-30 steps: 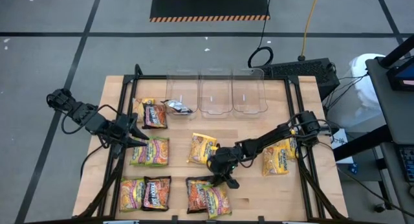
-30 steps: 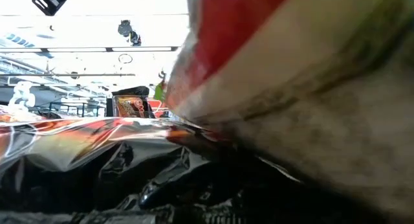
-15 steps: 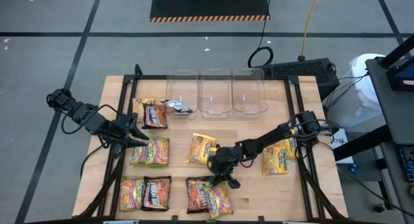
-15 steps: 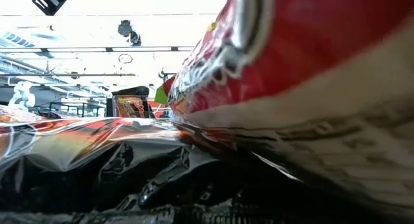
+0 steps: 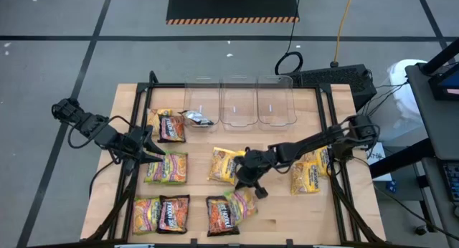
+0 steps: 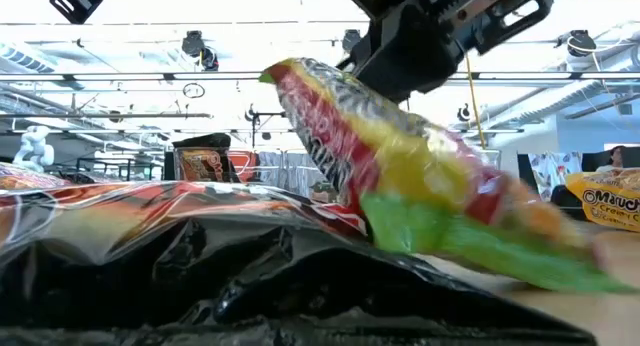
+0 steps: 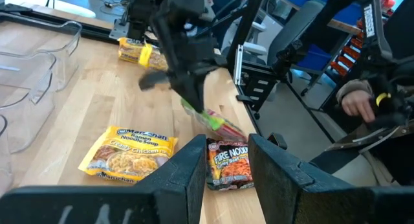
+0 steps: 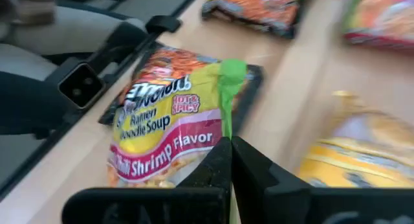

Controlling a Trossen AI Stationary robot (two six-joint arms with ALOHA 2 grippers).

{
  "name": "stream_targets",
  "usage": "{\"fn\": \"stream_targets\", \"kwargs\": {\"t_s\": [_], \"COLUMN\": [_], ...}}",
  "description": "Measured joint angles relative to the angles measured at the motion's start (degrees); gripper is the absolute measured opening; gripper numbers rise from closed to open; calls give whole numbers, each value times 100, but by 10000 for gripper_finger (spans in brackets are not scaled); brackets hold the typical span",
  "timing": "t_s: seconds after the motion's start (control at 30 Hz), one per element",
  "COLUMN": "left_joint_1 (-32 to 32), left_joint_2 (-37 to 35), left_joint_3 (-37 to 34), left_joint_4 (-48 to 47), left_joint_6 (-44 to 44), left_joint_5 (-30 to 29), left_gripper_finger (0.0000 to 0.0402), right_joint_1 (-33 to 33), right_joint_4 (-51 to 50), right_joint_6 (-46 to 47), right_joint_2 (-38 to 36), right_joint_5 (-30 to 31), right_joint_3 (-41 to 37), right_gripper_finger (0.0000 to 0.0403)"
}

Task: Sort Maruchan noodles
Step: Put the green noodle pack into the middle transparent bin

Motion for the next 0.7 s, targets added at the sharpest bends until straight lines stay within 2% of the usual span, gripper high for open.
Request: {"fn": "stream_targets", "kwargs": {"t_s": [0.33, 0.7], "left_joint_1": [-1, 2], "left_joint_2": [1, 0], "left_joint_3": [0, 0], "left_joint_4": [70, 163], "left_joint_6": [0, 0], "left_joint_5": [-1, -2], "left_gripper_finger": [122, 122], "right_joint_1": [-32, -42], "right_joint_4": [-762, -875], "right_joint_6": [-471, -742], "right_joint_2": [-927, -991], "right_joint_5": [1195, 1368], "right_joint_3": [0, 0], "right_gripper_finger": [0, 0]}}
